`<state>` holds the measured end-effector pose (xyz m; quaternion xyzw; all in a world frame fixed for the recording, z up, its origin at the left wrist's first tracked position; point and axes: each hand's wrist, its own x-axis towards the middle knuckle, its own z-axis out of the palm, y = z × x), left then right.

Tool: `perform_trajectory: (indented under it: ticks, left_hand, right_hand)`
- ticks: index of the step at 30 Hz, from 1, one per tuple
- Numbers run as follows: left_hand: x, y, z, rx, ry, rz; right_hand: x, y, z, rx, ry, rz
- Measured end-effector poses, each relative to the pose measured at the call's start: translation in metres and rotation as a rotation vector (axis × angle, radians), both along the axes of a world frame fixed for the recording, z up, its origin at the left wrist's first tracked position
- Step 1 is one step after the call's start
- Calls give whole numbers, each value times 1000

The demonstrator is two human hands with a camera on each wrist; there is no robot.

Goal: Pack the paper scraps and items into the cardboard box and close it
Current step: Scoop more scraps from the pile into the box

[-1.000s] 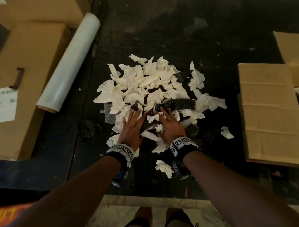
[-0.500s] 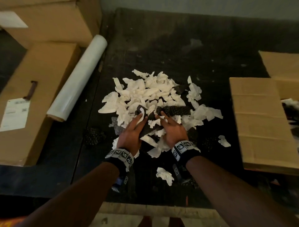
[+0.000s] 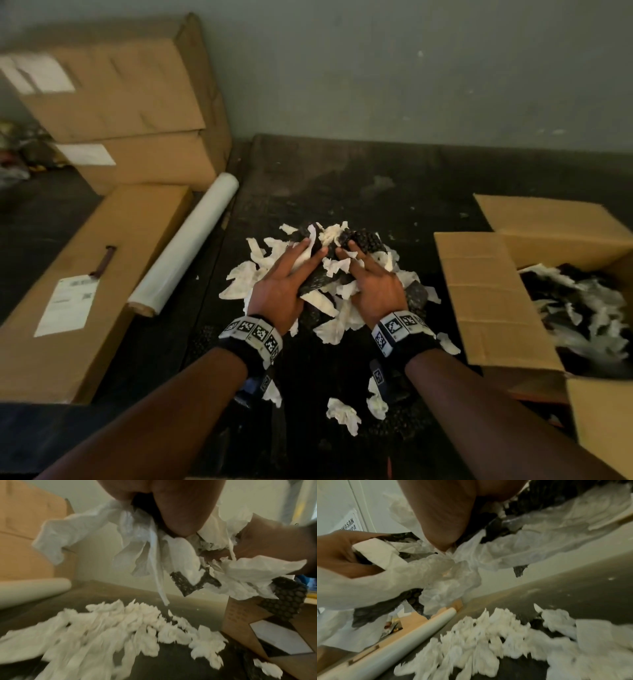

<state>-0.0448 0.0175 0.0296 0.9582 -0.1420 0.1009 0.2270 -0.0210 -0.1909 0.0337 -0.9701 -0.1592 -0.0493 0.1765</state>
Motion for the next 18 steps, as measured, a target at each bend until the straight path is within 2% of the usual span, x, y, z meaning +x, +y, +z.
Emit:
perform_trajectory:
  ticks: [5,10,18]
  left_hand:
    - [17,-13,55,3,-72,-30]
    - [35,-51,113,-7,-167,-93]
    - [57,-170,157,-54,-278,-250]
  right_hand:
    - [9,-14,60,-6,-103,-30]
    - [14,-53,120,-24,-203,-90]
    - [6,-173,168,-109,-270,-249]
